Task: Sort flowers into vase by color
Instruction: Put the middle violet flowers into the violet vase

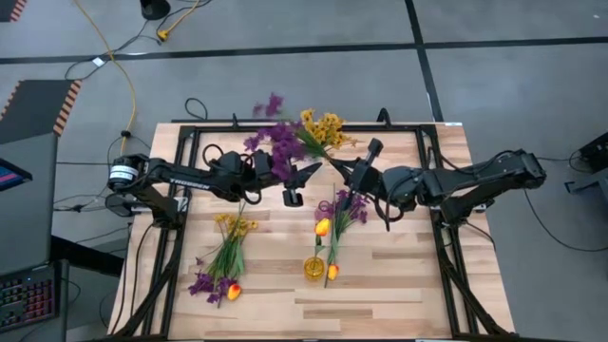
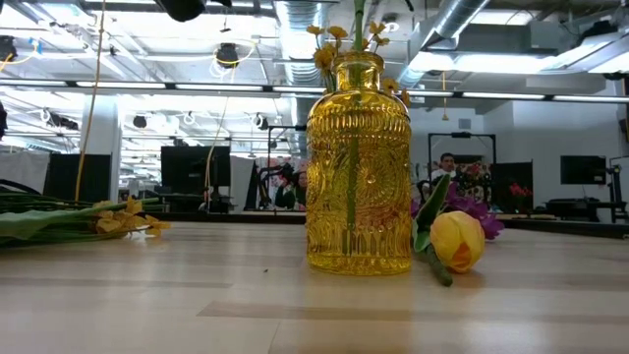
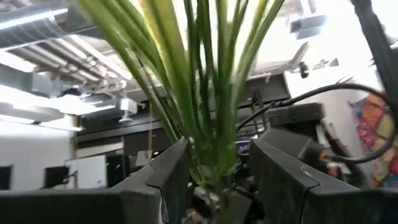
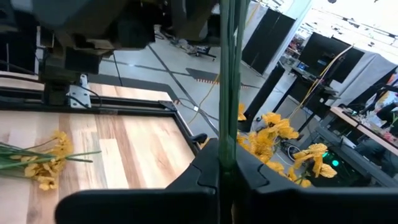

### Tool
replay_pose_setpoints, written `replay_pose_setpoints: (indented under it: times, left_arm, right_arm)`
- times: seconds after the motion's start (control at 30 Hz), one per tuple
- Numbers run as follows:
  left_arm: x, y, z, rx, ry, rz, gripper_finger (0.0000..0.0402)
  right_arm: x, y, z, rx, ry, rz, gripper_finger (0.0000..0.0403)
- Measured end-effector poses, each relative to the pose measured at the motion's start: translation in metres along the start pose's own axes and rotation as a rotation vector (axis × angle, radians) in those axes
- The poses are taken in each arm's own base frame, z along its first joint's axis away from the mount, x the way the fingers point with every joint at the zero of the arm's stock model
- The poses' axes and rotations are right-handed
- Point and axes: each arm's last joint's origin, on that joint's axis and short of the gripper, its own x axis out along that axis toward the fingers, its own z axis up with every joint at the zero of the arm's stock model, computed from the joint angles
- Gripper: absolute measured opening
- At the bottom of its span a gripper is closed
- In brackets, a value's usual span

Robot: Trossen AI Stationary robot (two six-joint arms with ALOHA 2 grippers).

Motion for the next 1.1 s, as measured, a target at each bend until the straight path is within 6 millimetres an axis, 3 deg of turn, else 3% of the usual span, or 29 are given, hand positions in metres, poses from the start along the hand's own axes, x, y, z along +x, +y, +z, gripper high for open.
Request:
replay_pose_setpoints:
  times: [1.1]
  left_arm:
    - [-0.0001,-0.0024,-0.0027,0.015,0.023,-0.051,0.0158]
  right_arm:
    - [-0.0002,0.0013,0.0016,0.0,-0.029,0.066,0.0043]
